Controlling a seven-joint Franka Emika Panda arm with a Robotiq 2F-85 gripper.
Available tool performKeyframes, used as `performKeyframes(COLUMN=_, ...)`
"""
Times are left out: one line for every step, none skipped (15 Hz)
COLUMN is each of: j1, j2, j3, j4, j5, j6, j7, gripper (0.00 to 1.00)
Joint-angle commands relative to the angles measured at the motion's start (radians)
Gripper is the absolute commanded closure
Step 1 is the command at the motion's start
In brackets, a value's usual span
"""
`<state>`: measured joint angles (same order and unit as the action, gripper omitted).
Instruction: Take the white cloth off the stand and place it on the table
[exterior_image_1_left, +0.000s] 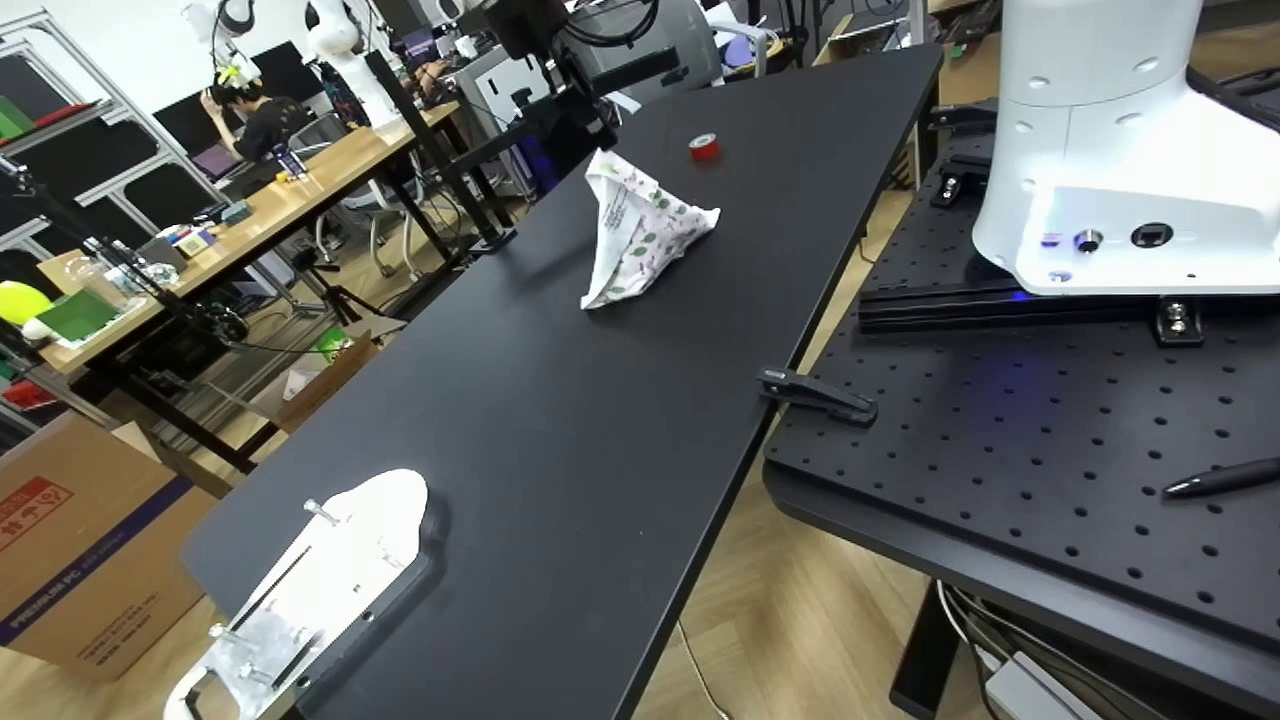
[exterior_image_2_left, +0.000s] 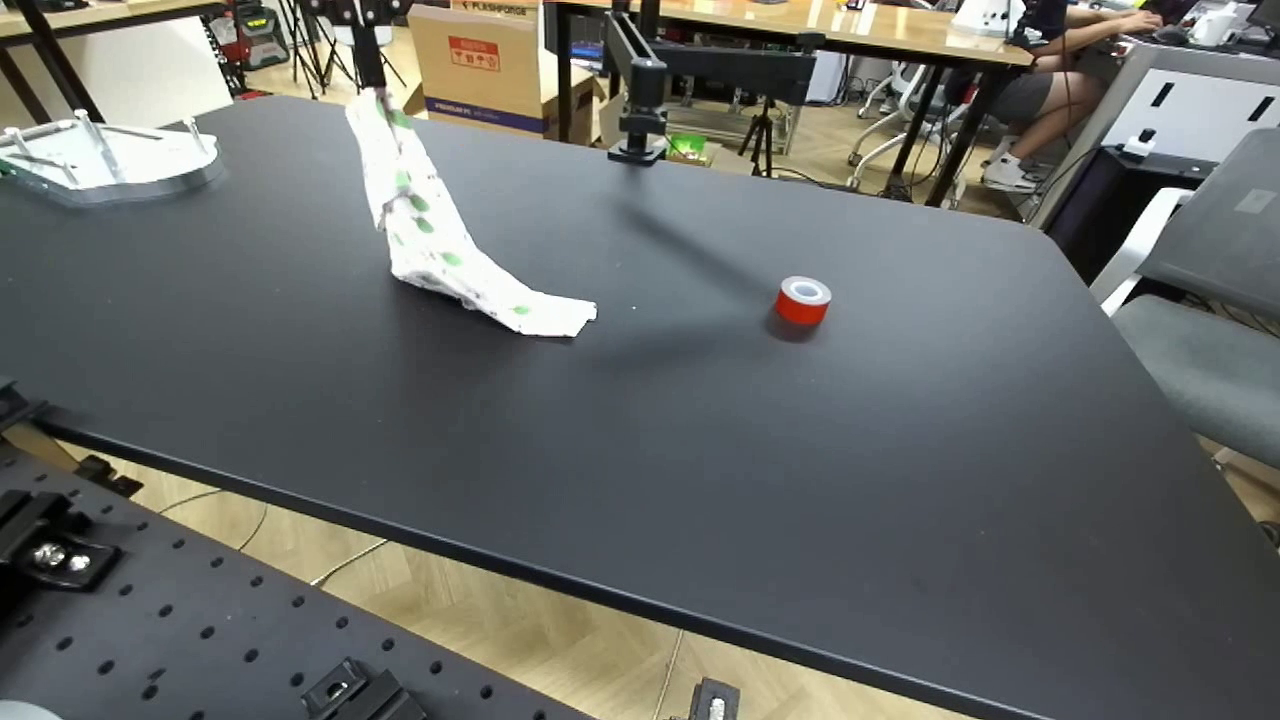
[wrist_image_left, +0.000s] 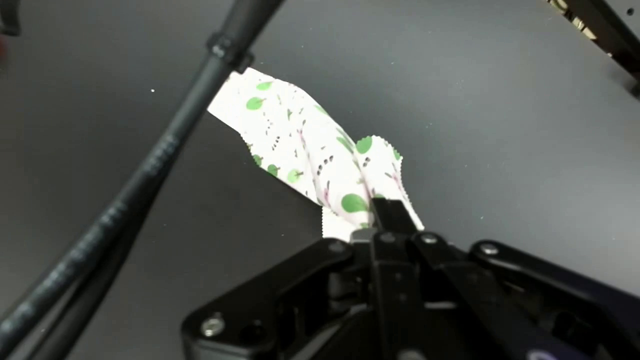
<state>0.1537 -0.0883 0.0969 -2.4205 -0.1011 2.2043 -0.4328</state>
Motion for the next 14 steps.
performKeyframes(j1=0.003, j2=0.063, j3=0.017, j4=0.047, j5=-0.007, j6=-0.035, j7=-0.017, gripper=1.0)
performKeyframes(j1=0.0, j2=0.074, j3=0.02, j4=0.05, j5=-0.012, j6=-0.033, j7=-0.017, gripper=1.0)
performKeyframes(j1=-0.003, j2=0.086, j3=0.022, j4=0.053, j5=-0.024, j6=-0.029, j7=-0.013, gripper=1.0)
performKeyframes(j1=-0.005, j2=0.096, j3=0.023, j4=0.057, j5=-0.035, j6=-0.028, j7=-0.007, gripper=0.74)
performKeyframes(j1=-0.006, j2=0.106, j3=0.023, j4=0.059, j5=-0.045, j6=-0.027, j7=-0.005, gripper=0.72)
performKeyframes(j1=-0.007, j2=0.114, j3=0.024, j4=0.06, j5=-0.058, j6=-0.023, j7=0.002, gripper=0.67)
performKeyframes(j1=-0.008, j2=0.121, j3=0.024, j4=0.06, j5=-0.069, j6=-0.019, j7=0.007, gripper=0.61)
performKeyframes(j1=-0.009, j2=0.123, j3=0.024, j4=0.059, j5=-0.075, j6=-0.011, j7=0.015, gripper=0.53)
performKeyframes(j1=-0.011, j2=0.12, j3=0.023, j4=0.054, j5=-0.076, j6=0.01, j7=0.033, gripper=0.46)
performKeyframes(j1=-0.013, j2=0.119, j3=0.022, j4=0.052, j5=-0.078, j6=0.022, j7=0.052, gripper=0.39)
performKeyframes(j1=-0.016, j2=0.112, j3=0.02, j4=0.049, j5=-0.066, j6=0.034, j7=0.078, gripper=0.33)
performKeyframes(j1=-0.019, j2=0.106, j3=0.018, j4=0.049, j5=-0.051, j6=0.031, j7=0.106, gripper=0.27)
performKeyframes(j1=-0.023, j2=0.101, j3=0.014, j4=0.053, j5=-0.034, j6=0.012, j7=0.143, gripper=0.19)
performKeyframes(j1=-0.029, j2=0.091, j3=0.01, j4=0.054, j5=-0.01, j6=-0.008, j7=0.158, gripper=0.13)
